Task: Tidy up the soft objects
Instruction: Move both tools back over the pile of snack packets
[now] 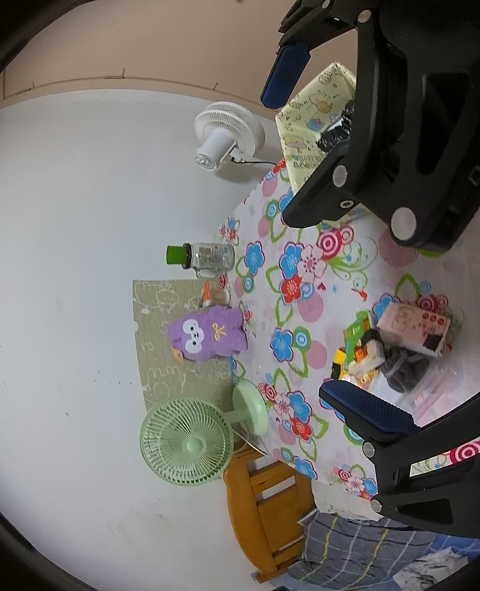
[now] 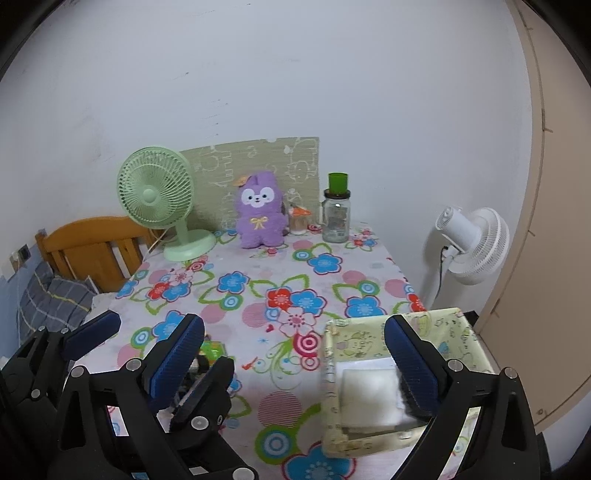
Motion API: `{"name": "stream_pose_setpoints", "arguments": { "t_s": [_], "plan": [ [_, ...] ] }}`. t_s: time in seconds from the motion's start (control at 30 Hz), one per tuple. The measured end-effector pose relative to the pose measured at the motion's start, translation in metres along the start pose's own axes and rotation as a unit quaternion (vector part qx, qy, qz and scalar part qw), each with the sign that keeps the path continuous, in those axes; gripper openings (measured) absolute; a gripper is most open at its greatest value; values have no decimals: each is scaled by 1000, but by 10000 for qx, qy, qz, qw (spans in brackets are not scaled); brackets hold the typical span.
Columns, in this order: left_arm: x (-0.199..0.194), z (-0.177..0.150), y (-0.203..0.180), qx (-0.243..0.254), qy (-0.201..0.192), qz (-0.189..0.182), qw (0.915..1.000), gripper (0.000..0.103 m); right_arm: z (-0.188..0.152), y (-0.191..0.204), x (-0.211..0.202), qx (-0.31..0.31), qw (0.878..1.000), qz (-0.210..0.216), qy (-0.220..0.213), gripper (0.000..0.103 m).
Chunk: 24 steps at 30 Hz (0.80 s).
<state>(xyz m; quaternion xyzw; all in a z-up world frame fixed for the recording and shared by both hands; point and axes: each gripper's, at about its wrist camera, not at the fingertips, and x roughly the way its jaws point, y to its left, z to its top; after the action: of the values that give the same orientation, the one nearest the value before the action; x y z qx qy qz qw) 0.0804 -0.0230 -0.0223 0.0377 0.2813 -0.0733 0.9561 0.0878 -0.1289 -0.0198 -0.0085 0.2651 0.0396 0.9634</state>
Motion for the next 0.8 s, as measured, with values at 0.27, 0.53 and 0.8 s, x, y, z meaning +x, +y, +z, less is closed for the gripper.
{"name": "stream_pose_setpoints", "arguments": {
  "t_s": [0.27, 0.53, 0.8],
  "plan": [
    [11, -16, 28, -120, 134, 156, 9997, 98, -12, 28, 20, -77, 9997, 179, 137, 99],
    [24, -31, 50, -184, 280, 353, 9988, 98, -24, 52, 46, -47, 9989, 360, 308, 99],
    [41, -41, 70, -273, 461, 416, 9977, 98, -31, 70, 70, -120, 9979, 425, 480, 99]
  ]
}}
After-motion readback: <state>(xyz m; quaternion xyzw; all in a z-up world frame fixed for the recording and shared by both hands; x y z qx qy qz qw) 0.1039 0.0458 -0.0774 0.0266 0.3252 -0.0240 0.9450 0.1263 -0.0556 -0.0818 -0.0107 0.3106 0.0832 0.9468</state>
